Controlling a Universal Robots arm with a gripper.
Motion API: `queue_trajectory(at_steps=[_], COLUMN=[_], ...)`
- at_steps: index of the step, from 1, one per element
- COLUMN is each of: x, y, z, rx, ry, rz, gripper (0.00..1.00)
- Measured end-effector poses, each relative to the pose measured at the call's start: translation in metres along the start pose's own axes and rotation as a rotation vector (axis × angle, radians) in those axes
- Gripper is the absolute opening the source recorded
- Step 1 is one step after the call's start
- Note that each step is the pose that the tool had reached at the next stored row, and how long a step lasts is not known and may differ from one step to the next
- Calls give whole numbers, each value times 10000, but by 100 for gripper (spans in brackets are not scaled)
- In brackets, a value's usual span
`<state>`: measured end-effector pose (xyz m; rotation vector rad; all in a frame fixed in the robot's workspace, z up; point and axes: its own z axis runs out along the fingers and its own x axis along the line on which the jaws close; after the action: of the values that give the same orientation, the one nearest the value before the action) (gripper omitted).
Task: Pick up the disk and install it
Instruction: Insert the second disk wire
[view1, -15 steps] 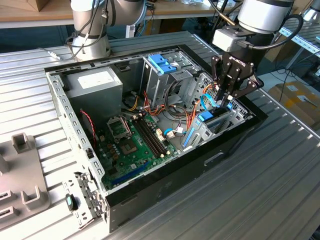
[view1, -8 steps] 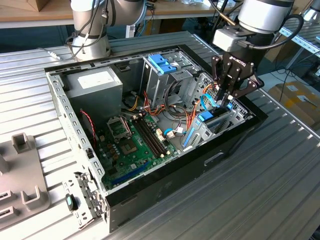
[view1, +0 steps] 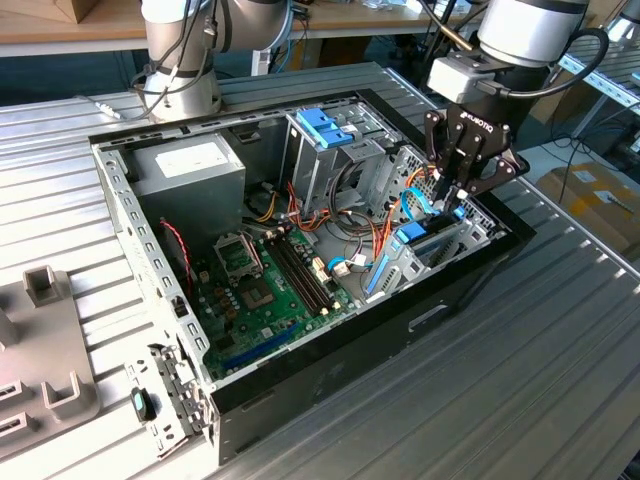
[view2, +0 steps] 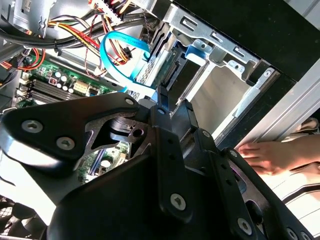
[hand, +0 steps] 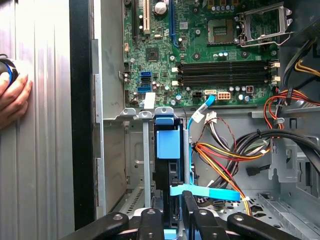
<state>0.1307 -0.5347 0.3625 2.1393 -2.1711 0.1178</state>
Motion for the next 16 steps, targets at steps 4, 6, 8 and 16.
queue_trajectory(at_steps=[4,6,8,16], x=[0,0,-1,-21], y=[0,-2,-7,-112], z=[0,0,0,-4], rx=[0,0,0,3], ry=[0,0,0,0], rz=[0,0,-2,-22], gripper=[29,29,29,29])
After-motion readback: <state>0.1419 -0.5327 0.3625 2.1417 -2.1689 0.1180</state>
